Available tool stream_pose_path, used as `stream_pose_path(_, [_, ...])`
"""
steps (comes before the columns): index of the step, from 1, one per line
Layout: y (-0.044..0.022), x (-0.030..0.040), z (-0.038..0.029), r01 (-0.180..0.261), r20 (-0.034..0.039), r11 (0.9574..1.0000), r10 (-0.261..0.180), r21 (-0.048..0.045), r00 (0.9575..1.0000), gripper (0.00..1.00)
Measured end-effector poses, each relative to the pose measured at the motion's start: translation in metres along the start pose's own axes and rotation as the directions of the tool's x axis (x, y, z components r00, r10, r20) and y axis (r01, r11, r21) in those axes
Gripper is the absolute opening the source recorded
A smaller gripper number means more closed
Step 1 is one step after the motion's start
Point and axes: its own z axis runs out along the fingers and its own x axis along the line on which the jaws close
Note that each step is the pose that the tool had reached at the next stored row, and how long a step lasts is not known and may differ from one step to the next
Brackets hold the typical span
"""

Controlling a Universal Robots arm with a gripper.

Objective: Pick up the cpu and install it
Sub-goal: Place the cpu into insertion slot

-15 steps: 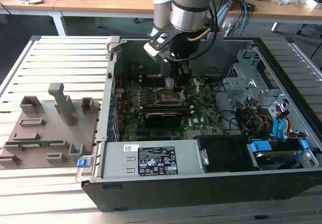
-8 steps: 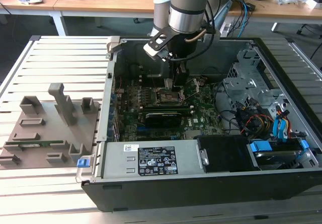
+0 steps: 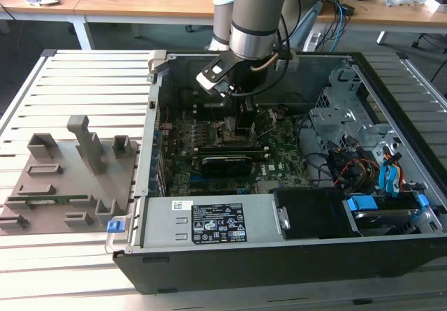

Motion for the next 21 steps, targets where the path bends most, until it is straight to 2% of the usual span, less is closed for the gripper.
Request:
stream_pose_path(4, [-0.0018,0.0004,0.0066,0.0,0.0,1.0,0.0,0.0,1.0,0.55])
stream_pose_path(6, [-0.0017,0.0007,0.0128,-0.003,0.0002,1.0,0.003,0.0002,1.0,0.55])
stream_pose_path(9, [-0.0018,0.001,0.0183,-0.003,0.0002,1.0,0.003,0.0002,1.0,0.55])
stream_pose_path(21, [-0.0022,0.003,0.0277,-0.003,0.0009,1.0,0.003,0.0006,1.0,0.55])
